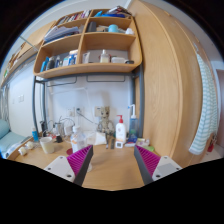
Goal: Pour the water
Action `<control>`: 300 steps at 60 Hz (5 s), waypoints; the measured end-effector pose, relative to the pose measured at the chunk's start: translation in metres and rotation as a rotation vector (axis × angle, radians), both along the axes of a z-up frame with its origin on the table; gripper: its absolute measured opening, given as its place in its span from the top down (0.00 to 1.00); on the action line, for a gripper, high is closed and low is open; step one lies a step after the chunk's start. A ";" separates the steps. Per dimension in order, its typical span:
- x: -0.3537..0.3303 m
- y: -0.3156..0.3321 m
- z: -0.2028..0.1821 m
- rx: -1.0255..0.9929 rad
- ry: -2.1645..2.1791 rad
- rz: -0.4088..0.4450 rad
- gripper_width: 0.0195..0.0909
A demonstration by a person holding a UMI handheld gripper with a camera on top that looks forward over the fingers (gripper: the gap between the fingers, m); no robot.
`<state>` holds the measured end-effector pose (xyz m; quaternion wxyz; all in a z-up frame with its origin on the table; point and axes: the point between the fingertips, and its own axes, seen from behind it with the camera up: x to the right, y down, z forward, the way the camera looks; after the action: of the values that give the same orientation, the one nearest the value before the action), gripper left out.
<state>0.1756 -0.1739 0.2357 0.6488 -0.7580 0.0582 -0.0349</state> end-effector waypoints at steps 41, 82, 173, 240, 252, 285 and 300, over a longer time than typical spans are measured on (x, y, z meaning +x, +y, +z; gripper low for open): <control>-0.108 0.138 -0.122 0.043 0.040 0.151 0.14; -0.124 0.165 -0.114 0.069 -0.198 0.159 0.81; -0.308 0.286 -0.060 0.189 -2.228 0.305 0.78; -0.220 0.292 -0.113 0.125 0.035 0.444 0.72; -0.222 0.292 -0.113 0.113 0.018 0.438 0.53; -0.154 0.114 -0.135 -0.056 0.003 0.175 0.07; -0.136 0.061 -0.109 -0.001 0.001 0.129 0.06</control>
<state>0.0393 -0.1125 0.1271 0.6492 -0.7605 0.0094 0.0074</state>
